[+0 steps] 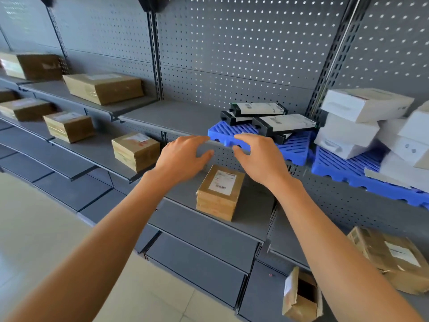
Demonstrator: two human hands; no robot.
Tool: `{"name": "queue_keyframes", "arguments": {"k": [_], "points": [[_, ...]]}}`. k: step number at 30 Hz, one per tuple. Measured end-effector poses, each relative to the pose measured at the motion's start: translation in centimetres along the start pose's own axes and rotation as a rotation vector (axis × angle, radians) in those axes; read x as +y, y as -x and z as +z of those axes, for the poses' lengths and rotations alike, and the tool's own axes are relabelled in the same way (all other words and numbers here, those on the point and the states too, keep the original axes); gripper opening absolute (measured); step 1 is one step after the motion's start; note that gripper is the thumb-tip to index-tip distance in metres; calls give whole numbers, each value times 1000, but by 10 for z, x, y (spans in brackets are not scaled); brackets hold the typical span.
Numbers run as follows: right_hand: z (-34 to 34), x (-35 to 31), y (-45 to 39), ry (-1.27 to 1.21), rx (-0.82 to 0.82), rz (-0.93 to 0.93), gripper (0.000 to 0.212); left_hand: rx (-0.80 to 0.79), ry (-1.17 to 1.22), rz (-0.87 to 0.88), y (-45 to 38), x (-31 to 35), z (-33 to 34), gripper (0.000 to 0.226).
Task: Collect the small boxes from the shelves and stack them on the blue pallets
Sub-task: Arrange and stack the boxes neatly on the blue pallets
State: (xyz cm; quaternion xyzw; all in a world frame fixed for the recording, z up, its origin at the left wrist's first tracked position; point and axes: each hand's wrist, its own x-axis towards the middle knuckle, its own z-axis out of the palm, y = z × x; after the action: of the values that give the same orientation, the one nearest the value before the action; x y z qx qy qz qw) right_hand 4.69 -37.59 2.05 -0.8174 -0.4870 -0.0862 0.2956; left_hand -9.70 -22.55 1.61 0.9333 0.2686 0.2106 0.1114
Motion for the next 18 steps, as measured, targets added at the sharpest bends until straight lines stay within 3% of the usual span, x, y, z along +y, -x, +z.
{"name": "queue_keyframes", "arguments": {"k": [9,18], "points": [[28,-5,-80,-49,50,1,39,45,43,45,-77,-38,3,50],[43,8,-141,18,166,195,32,55,243,157,-177,-67,30,44]]}}
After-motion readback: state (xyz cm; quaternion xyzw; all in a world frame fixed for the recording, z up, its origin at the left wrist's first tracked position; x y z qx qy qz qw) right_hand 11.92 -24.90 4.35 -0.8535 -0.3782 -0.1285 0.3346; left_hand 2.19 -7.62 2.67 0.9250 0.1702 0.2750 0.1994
